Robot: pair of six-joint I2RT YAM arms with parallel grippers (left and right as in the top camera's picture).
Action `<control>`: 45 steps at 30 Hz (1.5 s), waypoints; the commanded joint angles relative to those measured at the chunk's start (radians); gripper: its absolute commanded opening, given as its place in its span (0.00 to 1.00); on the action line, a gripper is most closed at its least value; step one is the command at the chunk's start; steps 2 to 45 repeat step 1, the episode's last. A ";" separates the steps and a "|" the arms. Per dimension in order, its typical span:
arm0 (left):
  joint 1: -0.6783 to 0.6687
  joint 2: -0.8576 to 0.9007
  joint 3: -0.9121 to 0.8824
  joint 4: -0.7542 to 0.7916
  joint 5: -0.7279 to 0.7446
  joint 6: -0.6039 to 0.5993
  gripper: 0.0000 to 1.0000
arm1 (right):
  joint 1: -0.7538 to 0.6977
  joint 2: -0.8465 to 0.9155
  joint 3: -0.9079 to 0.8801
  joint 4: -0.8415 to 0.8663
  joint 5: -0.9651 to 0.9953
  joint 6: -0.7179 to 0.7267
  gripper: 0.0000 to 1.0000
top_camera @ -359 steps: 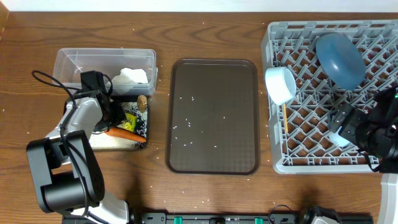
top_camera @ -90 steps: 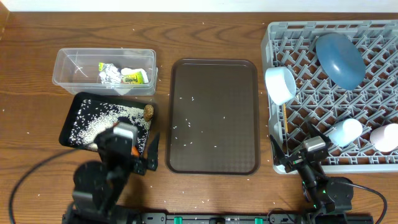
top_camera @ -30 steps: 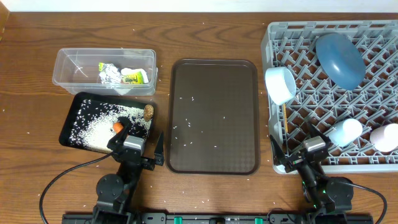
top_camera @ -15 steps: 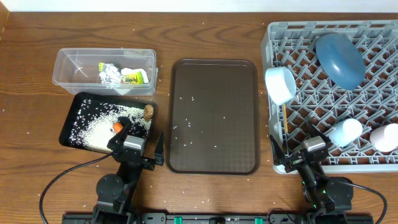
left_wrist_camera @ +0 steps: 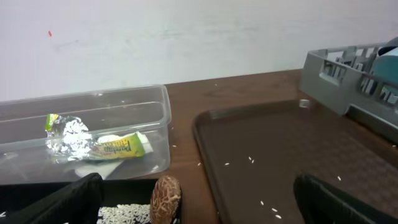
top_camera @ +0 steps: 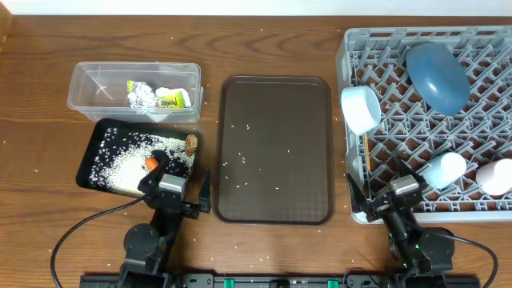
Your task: Sort waste into correct bins and load items into the dishwasher rack
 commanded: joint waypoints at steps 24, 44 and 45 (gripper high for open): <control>0.000 -0.004 -0.013 -0.037 0.007 0.013 0.98 | -0.008 -0.006 -0.002 -0.003 -0.007 0.013 0.99; 0.000 -0.004 -0.013 -0.037 0.007 0.013 0.98 | -0.008 -0.006 -0.002 -0.003 -0.007 0.013 0.99; 0.000 -0.004 -0.013 -0.037 0.007 0.013 0.98 | -0.008 -0.006 -0.002 -0.003 -0.007 0.013 0.99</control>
